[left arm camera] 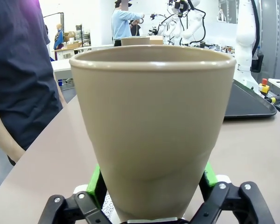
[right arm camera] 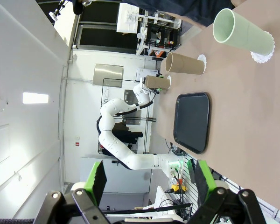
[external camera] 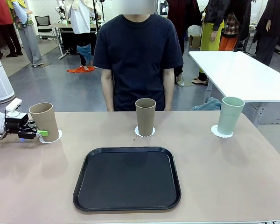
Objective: Place coasters on the table and set cups on them.
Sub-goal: Take one Reusable plastic cup from the Flat Tray and place it on a coaster set by the human.
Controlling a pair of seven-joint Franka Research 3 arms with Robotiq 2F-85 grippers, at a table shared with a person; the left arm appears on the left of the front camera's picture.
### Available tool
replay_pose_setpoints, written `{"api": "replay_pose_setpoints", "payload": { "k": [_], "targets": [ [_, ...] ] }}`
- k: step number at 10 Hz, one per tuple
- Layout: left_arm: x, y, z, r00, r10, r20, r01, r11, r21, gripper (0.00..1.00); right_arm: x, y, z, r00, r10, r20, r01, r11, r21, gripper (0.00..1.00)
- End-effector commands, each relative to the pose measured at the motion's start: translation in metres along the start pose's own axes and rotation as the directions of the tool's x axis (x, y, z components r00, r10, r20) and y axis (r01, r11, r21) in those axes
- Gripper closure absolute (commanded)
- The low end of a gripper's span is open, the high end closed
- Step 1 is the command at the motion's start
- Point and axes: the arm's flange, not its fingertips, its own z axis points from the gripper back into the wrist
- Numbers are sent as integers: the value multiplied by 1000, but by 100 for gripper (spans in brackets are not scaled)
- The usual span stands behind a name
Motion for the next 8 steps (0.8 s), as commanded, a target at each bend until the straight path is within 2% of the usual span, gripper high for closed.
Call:
{"api": "replay_pose_setpoints", "payload": {
  "k": [1,8],
  "targets": [
    [-1,5,1,1000,-8,3,8,1000,-17,0,0,3,-1,1000,-14,8,14,1000,14,0],
    [0,3,3,1000,5,5,-5,999,-45,0,0,3,-1,1000,-14,8,14,1000,14,0]
  ]
}}
